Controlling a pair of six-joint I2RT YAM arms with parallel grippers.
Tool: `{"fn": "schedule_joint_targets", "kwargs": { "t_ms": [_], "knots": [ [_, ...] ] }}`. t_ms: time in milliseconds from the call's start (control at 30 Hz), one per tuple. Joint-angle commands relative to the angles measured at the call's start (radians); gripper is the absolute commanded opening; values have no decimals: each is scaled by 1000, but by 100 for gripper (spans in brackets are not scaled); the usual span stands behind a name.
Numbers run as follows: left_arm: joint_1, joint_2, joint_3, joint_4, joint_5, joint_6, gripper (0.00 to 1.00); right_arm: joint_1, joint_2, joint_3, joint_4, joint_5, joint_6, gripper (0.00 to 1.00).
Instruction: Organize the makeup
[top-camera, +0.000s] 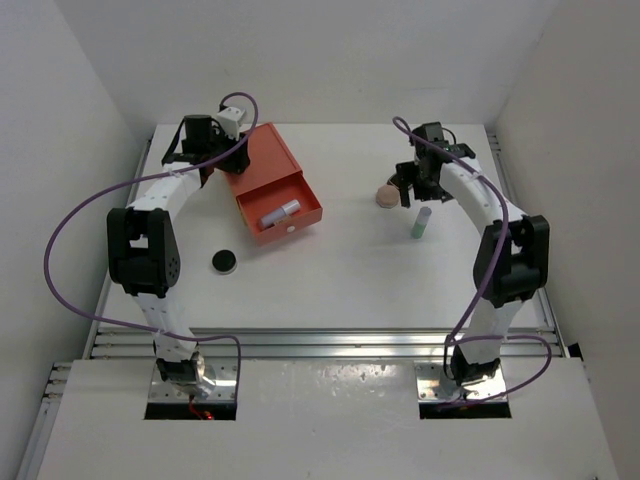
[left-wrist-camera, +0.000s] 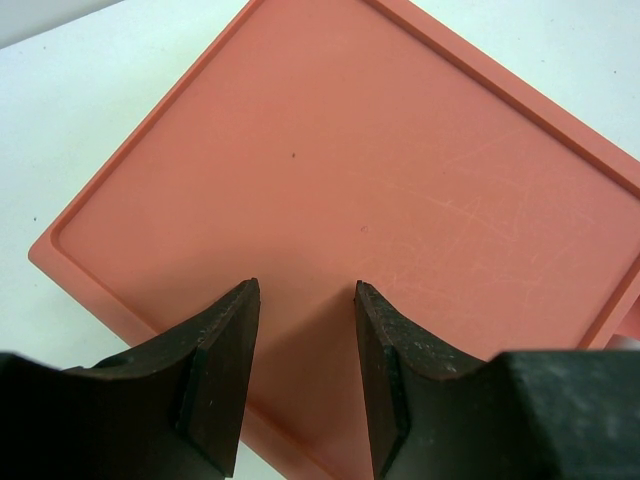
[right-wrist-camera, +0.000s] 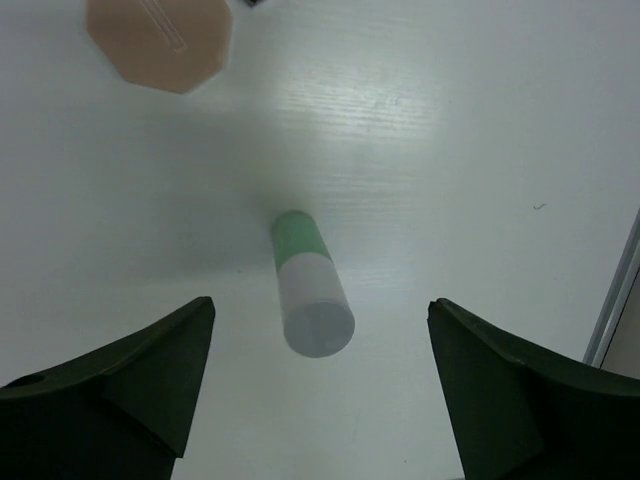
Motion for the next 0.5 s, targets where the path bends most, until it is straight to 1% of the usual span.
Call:
{"fn": "schedule_joint_targets", "kwargs": {
  "t_ms": [0,67,200,233,300,400,467],
  "knots": [
    [21,47,-35,-104,-35,-12,49,-22,13,-20,-39,-27,34,84],
    [21,47,-35,-104,-35,-12,49,-21,22,-46,-27,-20,34,82],
    [21,47,-45,-104,-35,-12,49,-31,38,-86,22,-19,40,73],
    [21,47,-45,-104,-35,-12,49,-33,39,-93,28,-33,40,68],
    [21,47,-45,-104,-35,-12,49,-37,47,-104,57,-56,40,64],
    [21,47,-45,-104,-35,-12,49,-38,54,-104,76,-87,40,55],
    [21,47,-45,-104,-35,-12,49,-38,56,-104,82,-87,40,53]
  ]
}}
